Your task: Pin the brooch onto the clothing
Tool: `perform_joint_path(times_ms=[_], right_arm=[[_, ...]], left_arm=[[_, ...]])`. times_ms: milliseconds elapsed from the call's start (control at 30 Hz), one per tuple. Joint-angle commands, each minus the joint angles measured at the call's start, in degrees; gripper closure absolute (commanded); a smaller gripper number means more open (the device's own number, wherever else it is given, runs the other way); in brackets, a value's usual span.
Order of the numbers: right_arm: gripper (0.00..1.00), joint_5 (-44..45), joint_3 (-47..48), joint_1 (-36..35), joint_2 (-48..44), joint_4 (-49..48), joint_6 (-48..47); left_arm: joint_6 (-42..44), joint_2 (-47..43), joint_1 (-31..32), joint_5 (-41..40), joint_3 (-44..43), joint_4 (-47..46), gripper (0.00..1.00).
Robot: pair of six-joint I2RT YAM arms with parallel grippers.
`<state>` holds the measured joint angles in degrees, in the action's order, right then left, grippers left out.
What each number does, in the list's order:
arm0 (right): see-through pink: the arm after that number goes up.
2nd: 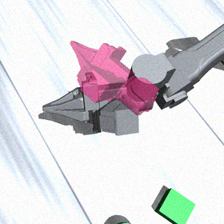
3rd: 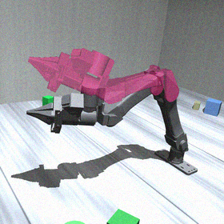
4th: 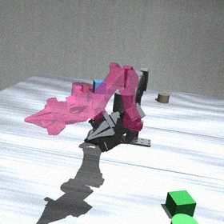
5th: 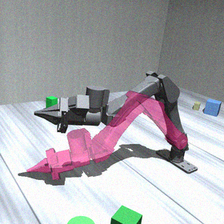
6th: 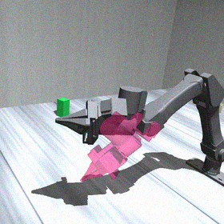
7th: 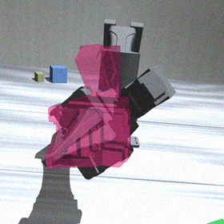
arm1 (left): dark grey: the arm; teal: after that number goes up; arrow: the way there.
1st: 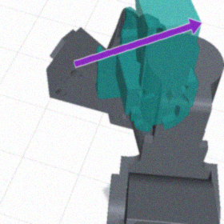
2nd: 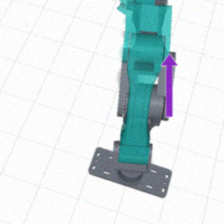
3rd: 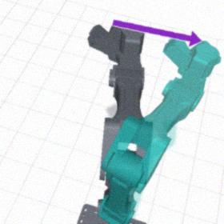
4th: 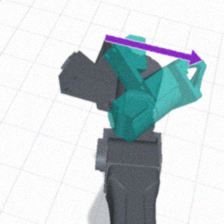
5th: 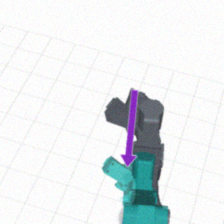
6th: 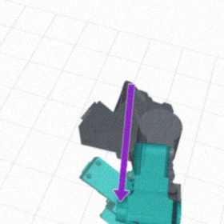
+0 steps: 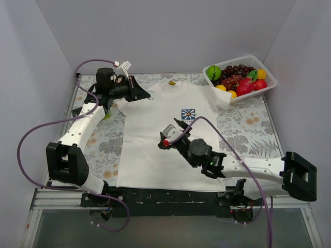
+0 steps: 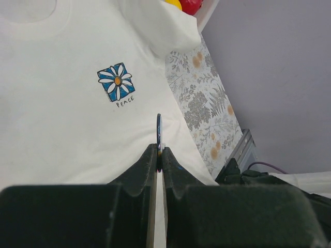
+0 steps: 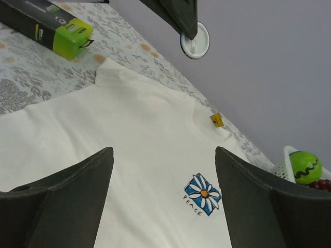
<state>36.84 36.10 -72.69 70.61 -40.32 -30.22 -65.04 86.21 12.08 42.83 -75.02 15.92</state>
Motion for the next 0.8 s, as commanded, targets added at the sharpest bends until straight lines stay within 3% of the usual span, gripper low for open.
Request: perform_joint_path(times_ms=[0,433,633,767], right_arm=[[0.15,-9.49,1.52,5.51,-5.82,5.59,13.15],[0.17,-35.42,0.73,27.06,-10.93,13.33,39.25],[0.12,-48.6,1.08,36.11,-8.65,13.69,49.61],[0.08,-62.19,1.17,43.74,-6.19,11.33,56.12]], left_arm=[[1.49,-2.81,-0.39,-0.9,1.28,0.42,1.0],[1.4,-5.44,-0.56,-0.55,5.23,-0.28,1.0],[1.49,-7.64,-0.56,-1.25,7.87,-1.59,1.0],[1.23,-9.74,-0.65,-1.34,10.42,-3.0,1.0]])
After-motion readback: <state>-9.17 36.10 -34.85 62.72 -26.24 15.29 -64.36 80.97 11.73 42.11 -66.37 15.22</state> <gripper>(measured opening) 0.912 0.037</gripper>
